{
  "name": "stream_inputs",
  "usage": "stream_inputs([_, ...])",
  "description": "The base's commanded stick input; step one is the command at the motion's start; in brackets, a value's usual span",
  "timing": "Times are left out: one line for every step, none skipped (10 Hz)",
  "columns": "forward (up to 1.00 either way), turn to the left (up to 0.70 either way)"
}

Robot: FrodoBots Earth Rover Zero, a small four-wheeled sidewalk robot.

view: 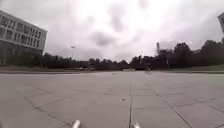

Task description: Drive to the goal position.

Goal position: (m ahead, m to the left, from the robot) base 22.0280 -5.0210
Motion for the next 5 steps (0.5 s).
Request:
stream_inputs([0.7,0.0])
stream_inputs([0.7,-0.05])
stream_inputs([0.7,-0.14])
stream_inputs([0.7,-0.23])
stream_inputs([0.7,-0.32])
